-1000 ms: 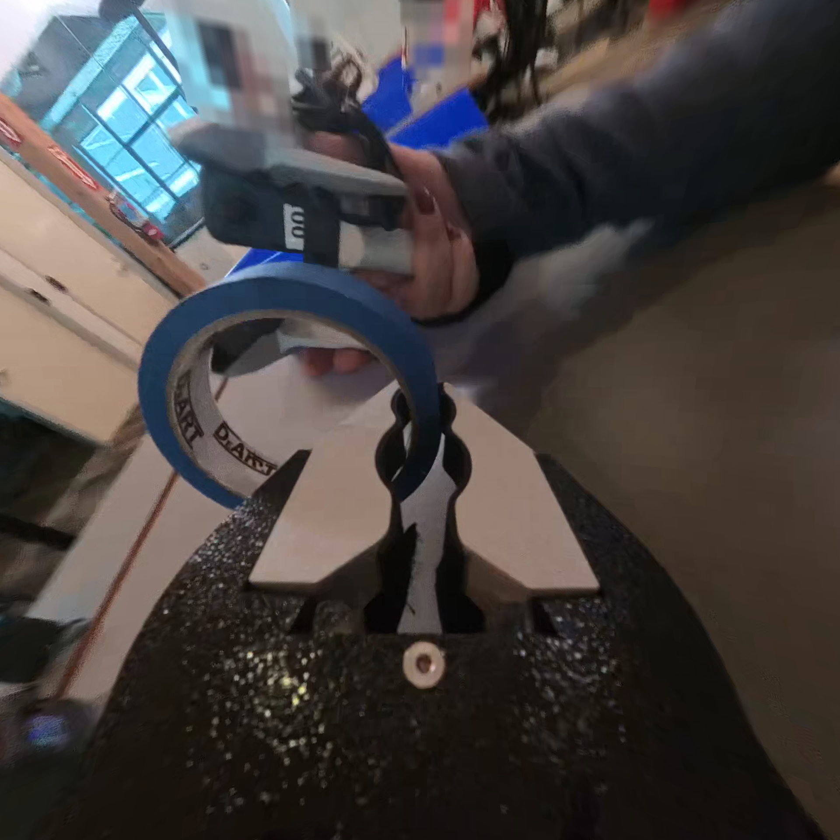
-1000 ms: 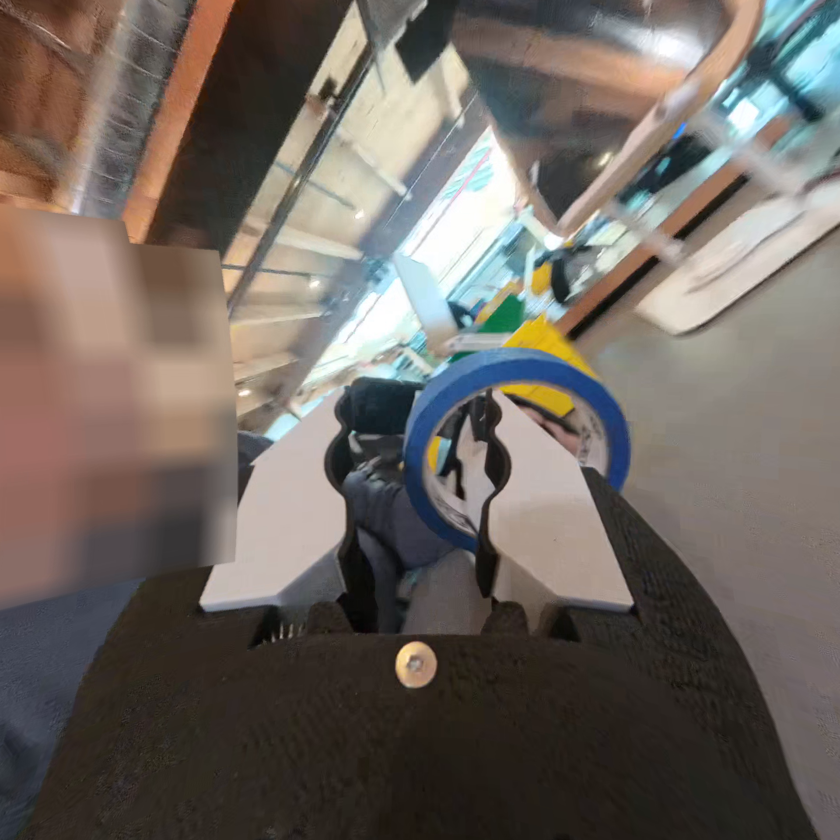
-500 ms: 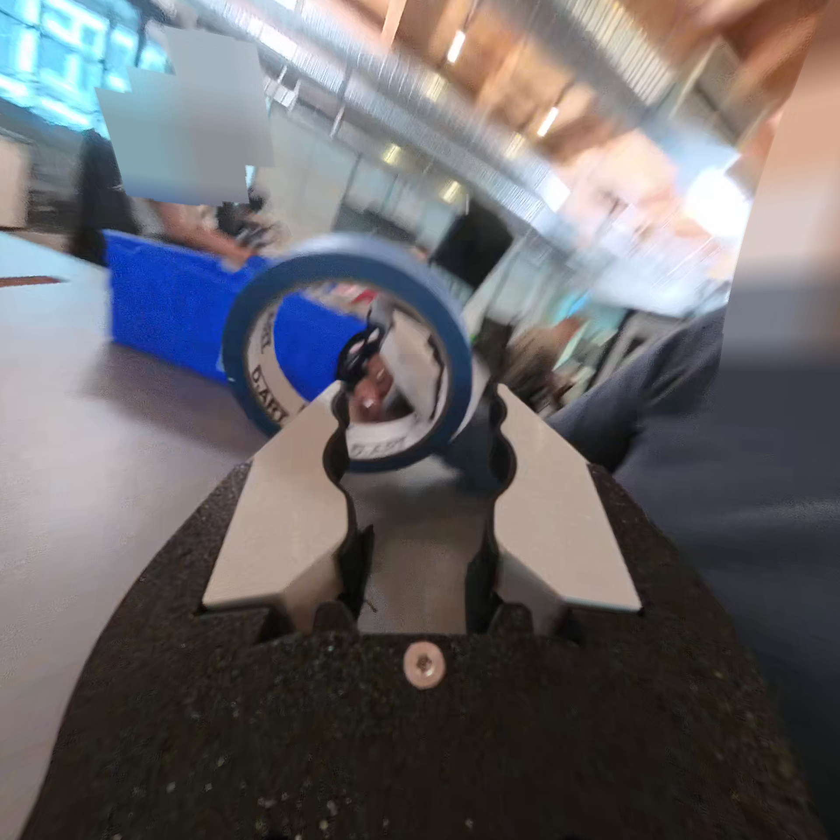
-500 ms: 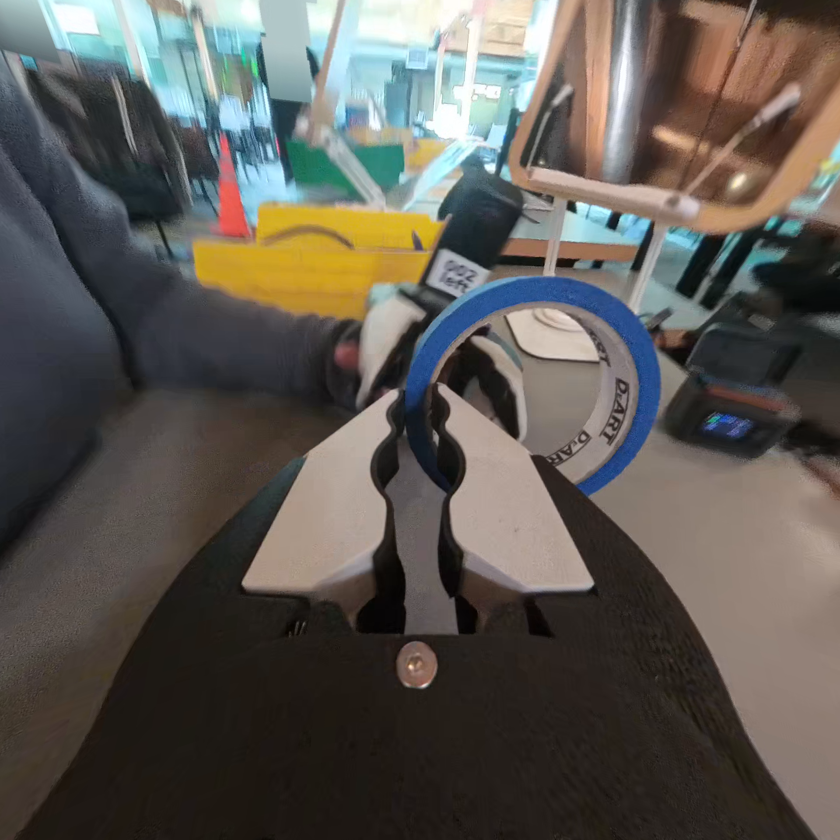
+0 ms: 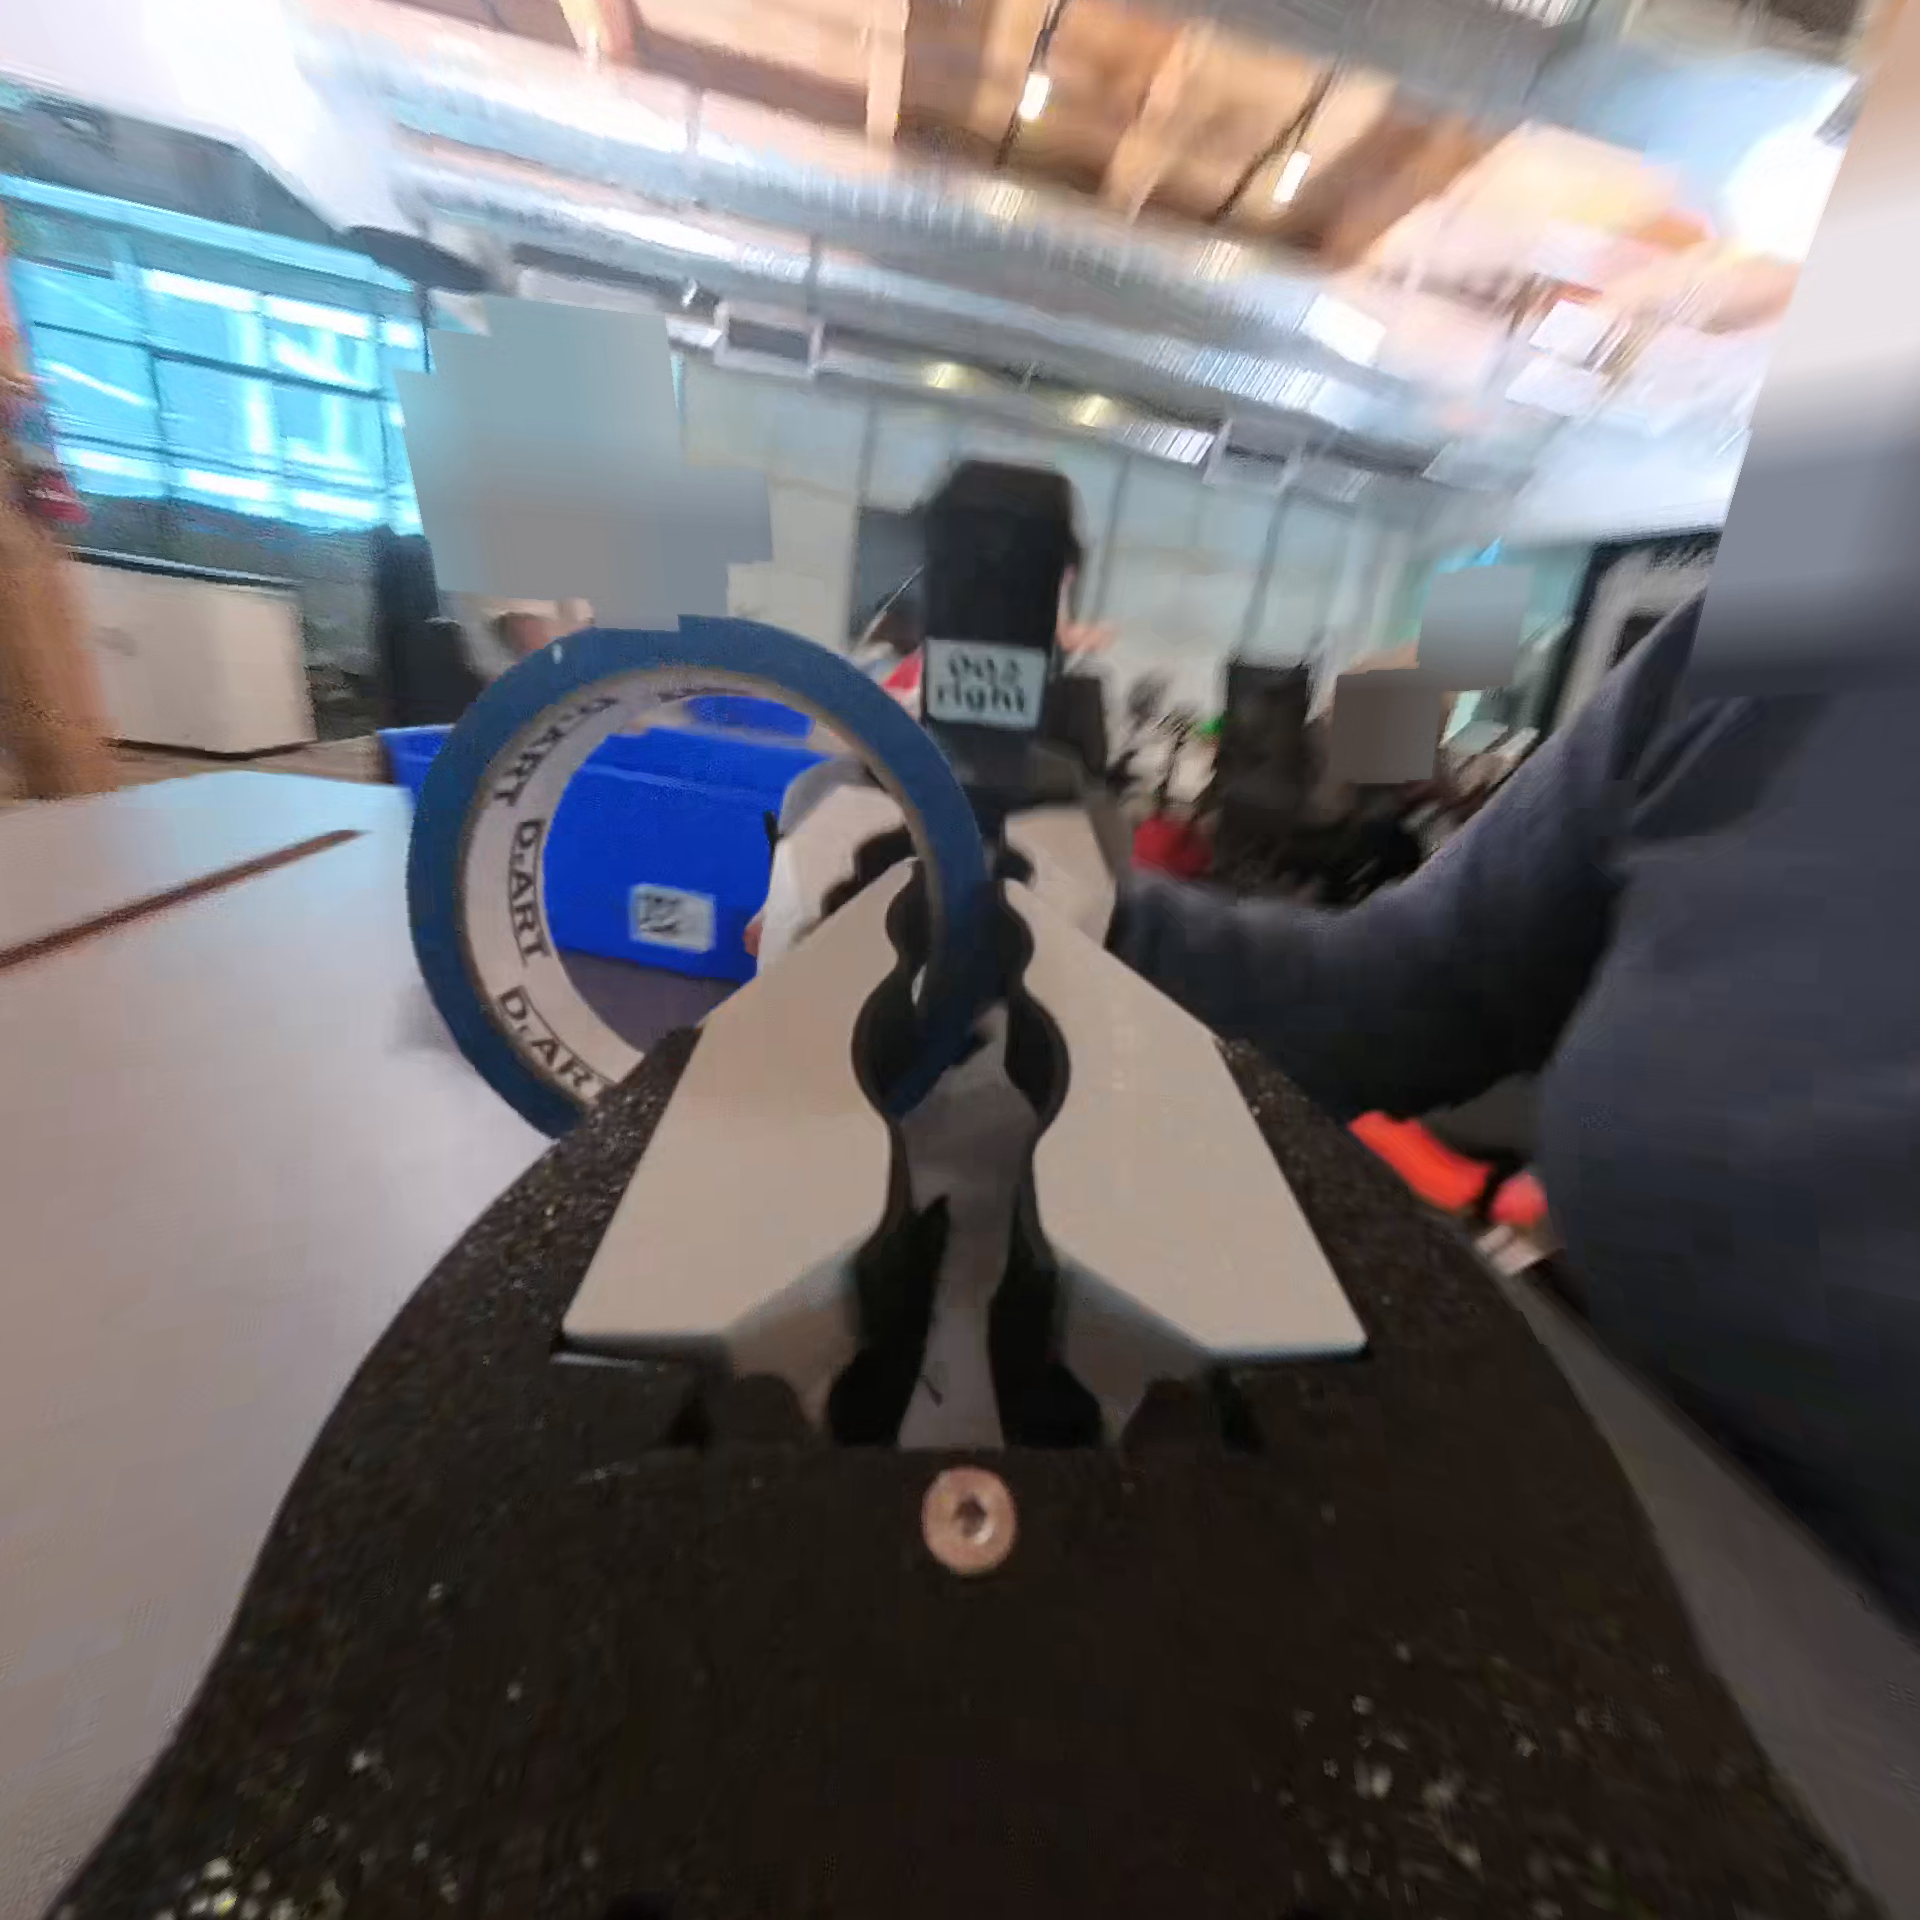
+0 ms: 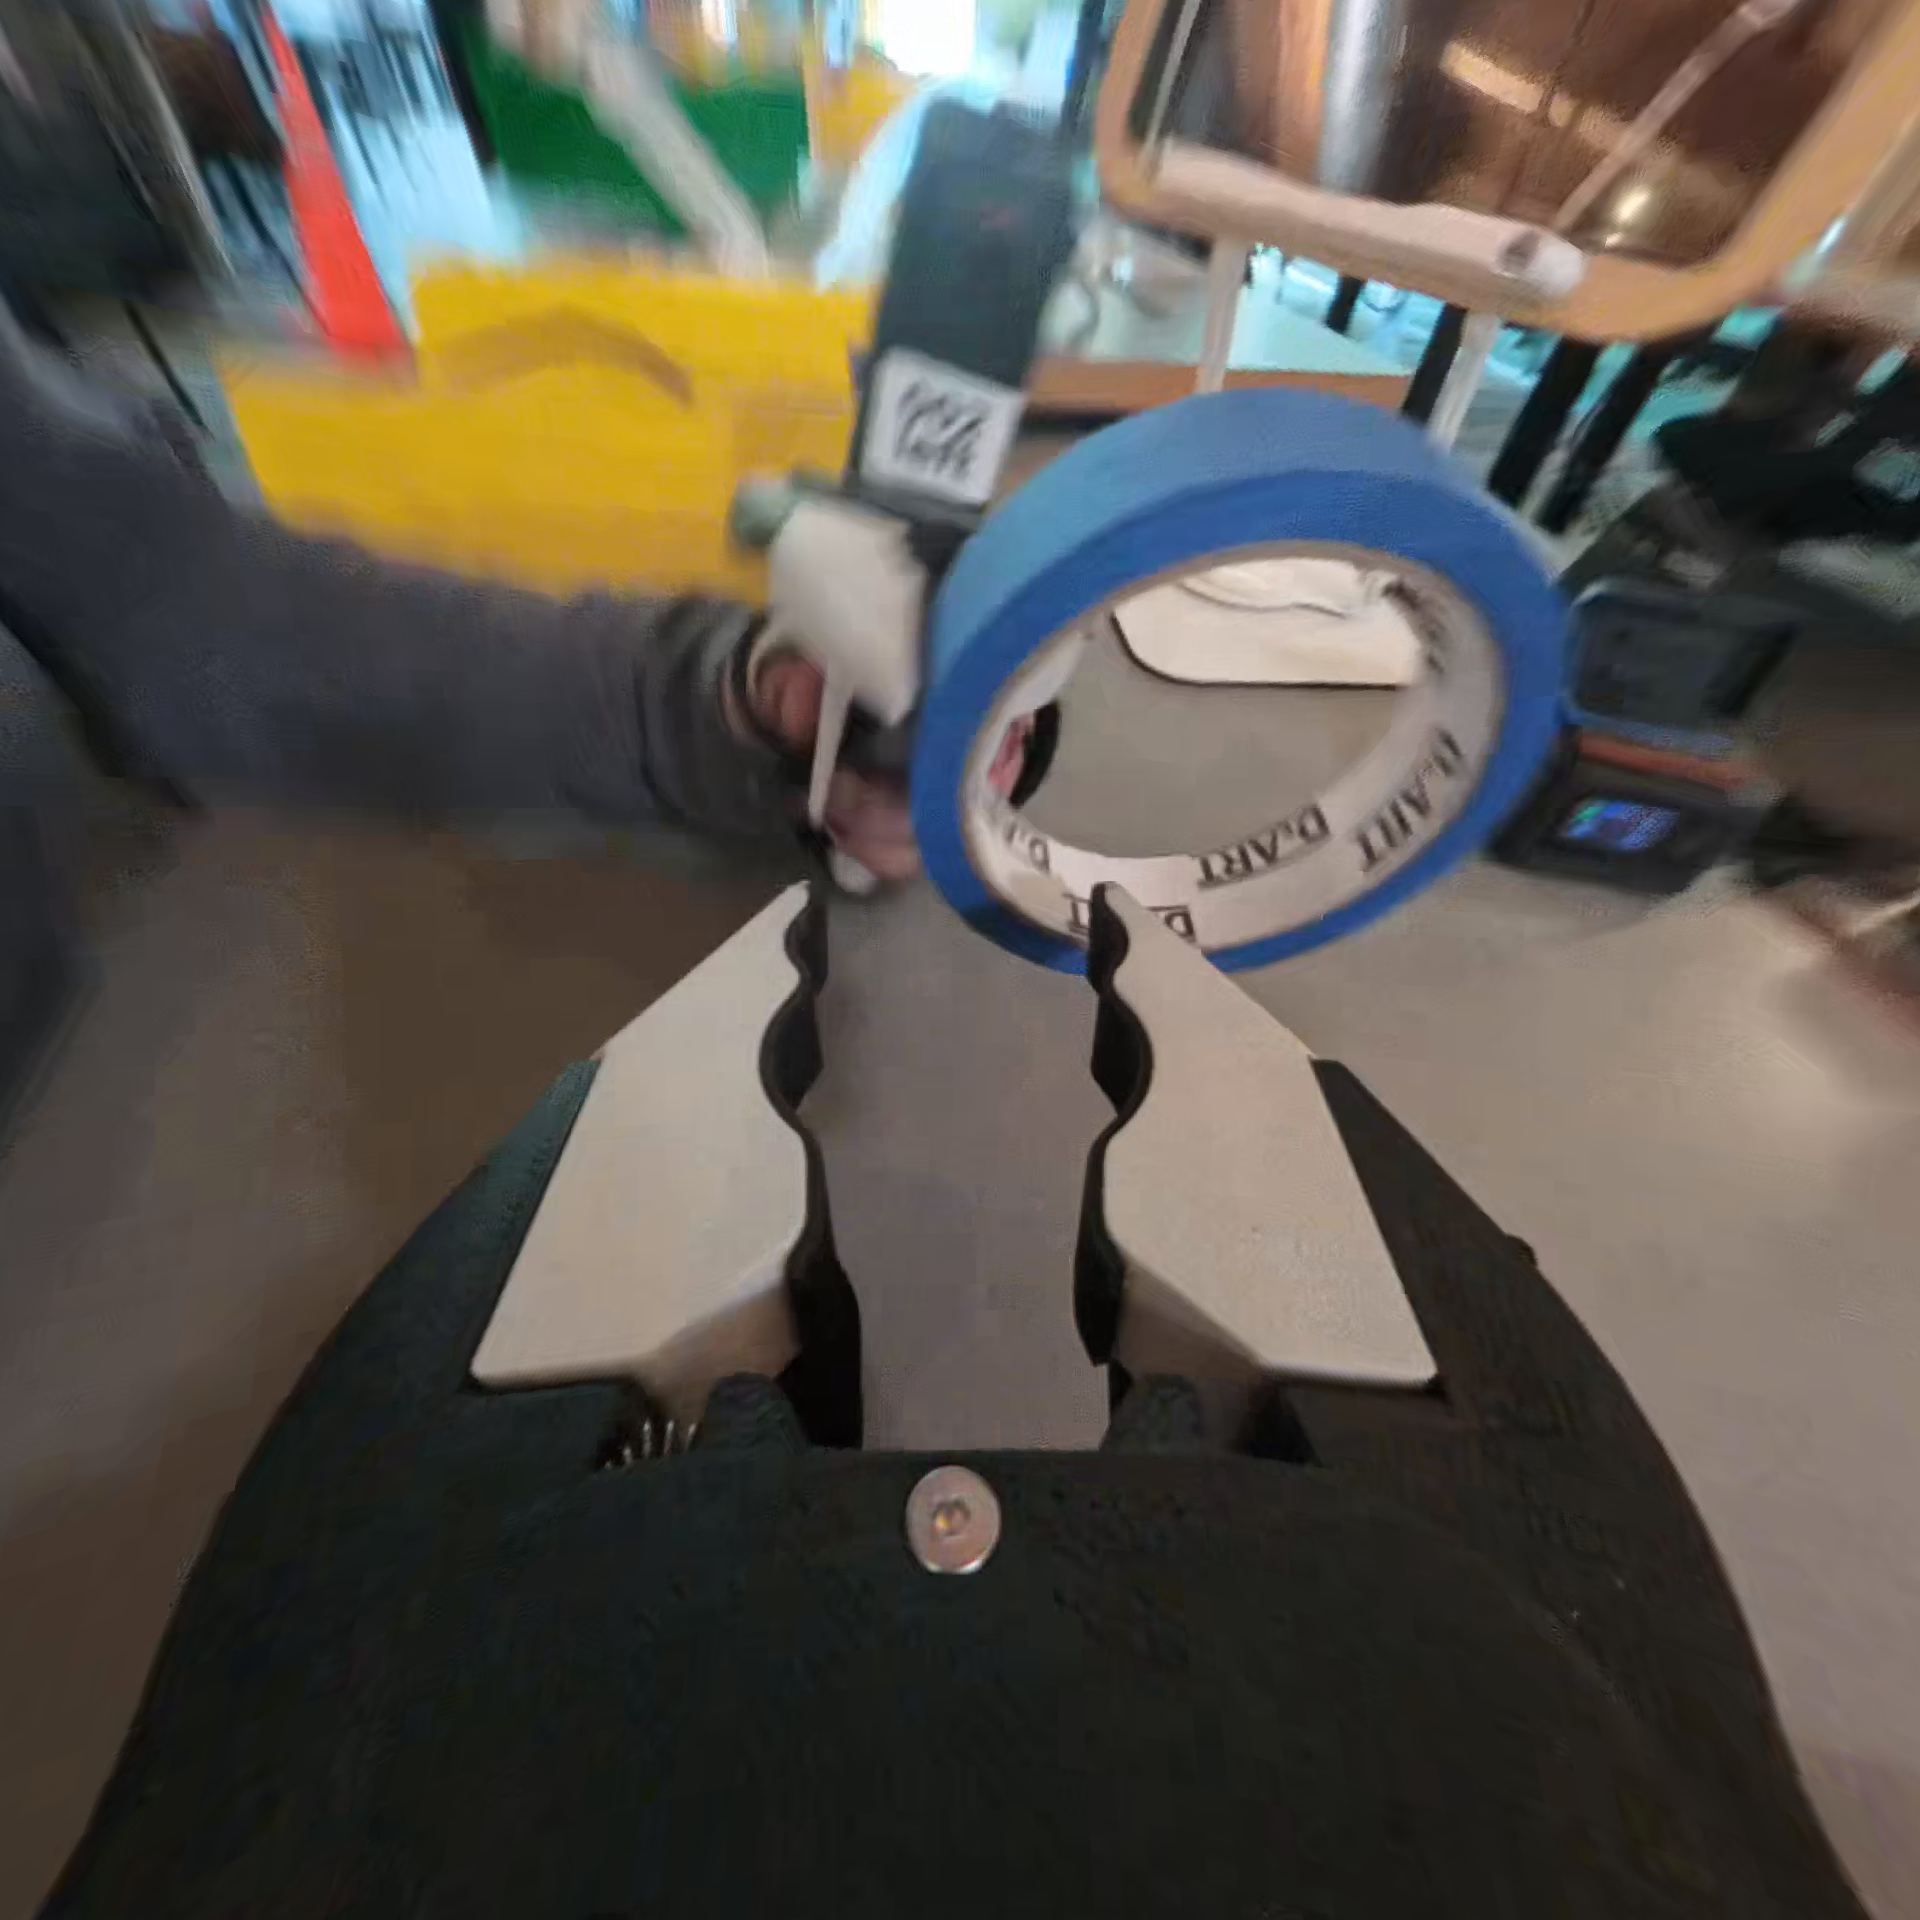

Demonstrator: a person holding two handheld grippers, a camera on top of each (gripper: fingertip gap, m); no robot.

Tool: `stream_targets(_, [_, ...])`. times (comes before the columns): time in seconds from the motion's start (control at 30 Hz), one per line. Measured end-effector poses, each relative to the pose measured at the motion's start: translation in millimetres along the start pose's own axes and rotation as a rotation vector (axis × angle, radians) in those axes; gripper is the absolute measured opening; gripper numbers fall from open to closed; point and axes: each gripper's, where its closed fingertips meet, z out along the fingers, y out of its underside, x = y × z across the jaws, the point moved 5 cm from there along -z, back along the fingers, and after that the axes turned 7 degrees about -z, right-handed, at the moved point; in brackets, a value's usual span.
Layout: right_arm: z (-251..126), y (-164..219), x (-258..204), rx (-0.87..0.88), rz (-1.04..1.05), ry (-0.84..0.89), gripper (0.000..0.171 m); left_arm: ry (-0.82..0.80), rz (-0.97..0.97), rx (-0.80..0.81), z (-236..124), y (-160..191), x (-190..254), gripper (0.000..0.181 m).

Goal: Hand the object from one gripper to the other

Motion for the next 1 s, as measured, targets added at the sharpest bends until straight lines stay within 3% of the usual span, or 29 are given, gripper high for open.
stream_targets(0.03, [-7, -5, 8, 0.095, 0.167, -0.038, 0.050, -0.065, 0.090, -0.066, 3, 4, 0, 0.008])
stream_targets(0.1, [-20, -11, 25, 0.269, 0.469, -0.100, 0.051, -0.243, 0.294, -0.246, 9, 17, -7, 0.008])
stream_targets(0.17, [-27, -9, 41, 0.347, 0.632, -0.078, 0.055, -0.426, 0.532, -0.482, 12, 35, -18, 0.008])
stream_targets(0.3, [-20, 6, 52, 0.207, 0.650, 0.133, 0.055, -0.651, 0.990, -0.844, 13, 62, -33, 0.009])
stream_targets(0.37, [-15, 10, 52, 0.132, 0.626, 0.207, 0.050, -0.681, 1.104, -0.877, 17, 66, -33, 0.008])
stream_targets(0.43, [-15, 11, 53, 0.093, 0.556, 0.264, 0.028, -0.703, 1.148, -0.859, 18, 63, -32, 0.008])
stream_targets(0.47, [-16, 10, 52, 0.096, 0.538, 0.255, 0.028, -0.696, 1.146, -0.838, 18, 63, -31, 0.008])
stream_targets(0.57, [-22, 7, 53, 0.167, 0.567, 0.193, 0.027, -0.626, 1.123, -0.643, 21, 54, -20, 0.015])
stream_targets(0.6, [-25, 8, 55, 0.208, 0.611, 0.169, 0.027, -0.615, 1.119, -0.539, 21, 46, -14, 0.031])
stream_targets(0.67, [-31, 11, 61, 0.294, 0.706, 0.124, 0.027, -0.641, 1.067, -0.360, 16, 26, -7, 0.060])
stream_targets(0.73, [-35, 14, 66, 0.372, 0.809, 0.083, 0.027, -0.668, 0.959, -0.198, 6, 7, -4, 0.072])
stream_targets(0.87, [-36, 13, 65, 0.453, 0.875, -0.002, 0.027, -0.649, 0.456, 0.020, -16, -15, -24, 0.087])
stream_targets(0.93, [-35, 9, 62, 0.448, 0.825, -0.017, 0.027, -0.497, 0.149, 0.071, -20, -13, -32, 0.081])
stream_targets(1.0, [-33, 5, 58, 0.425, 0.756, -0.019, 0.027, -0.303, -0.126, 0.120, -22, -9, -36, 0.065])
